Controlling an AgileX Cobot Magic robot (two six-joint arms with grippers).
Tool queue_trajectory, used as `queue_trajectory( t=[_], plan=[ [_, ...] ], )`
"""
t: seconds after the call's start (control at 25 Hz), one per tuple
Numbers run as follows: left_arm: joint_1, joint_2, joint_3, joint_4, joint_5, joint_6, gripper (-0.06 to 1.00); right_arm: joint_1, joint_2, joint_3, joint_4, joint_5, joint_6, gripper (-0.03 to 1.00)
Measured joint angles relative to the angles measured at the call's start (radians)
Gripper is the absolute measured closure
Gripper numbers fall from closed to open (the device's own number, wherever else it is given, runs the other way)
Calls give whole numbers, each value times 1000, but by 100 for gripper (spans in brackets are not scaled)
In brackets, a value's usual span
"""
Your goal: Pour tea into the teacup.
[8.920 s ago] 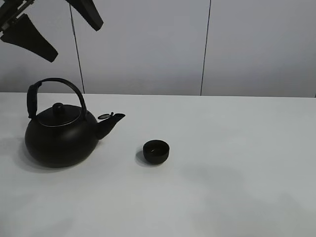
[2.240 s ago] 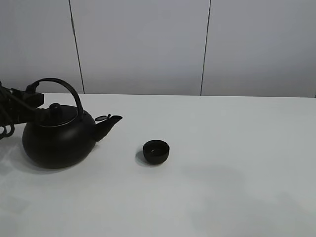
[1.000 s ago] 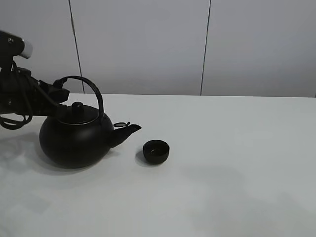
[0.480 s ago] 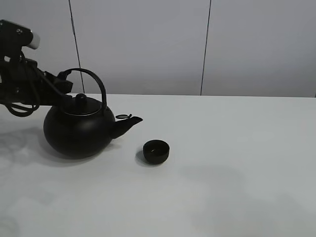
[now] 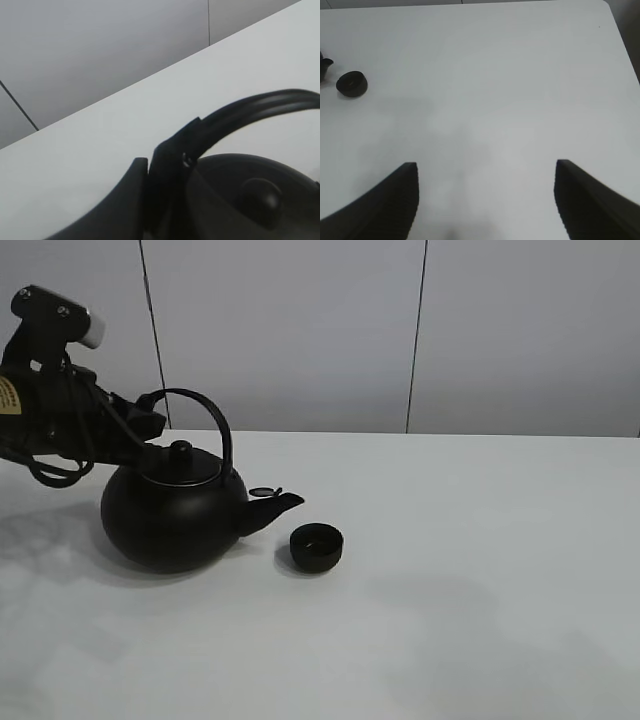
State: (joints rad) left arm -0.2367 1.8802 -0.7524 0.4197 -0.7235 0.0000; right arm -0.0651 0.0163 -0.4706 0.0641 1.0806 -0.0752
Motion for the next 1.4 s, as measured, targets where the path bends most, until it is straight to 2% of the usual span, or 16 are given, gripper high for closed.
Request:
queue_trajectory(
  t=[1.04,1.4],
  plan=[
    [1,0,-11,1,18,6,83,0,0,0,0,0,0,45],
    [0,0,-46,46,52,6,83,0,0,0,0,-1,0,45]
  ],
)
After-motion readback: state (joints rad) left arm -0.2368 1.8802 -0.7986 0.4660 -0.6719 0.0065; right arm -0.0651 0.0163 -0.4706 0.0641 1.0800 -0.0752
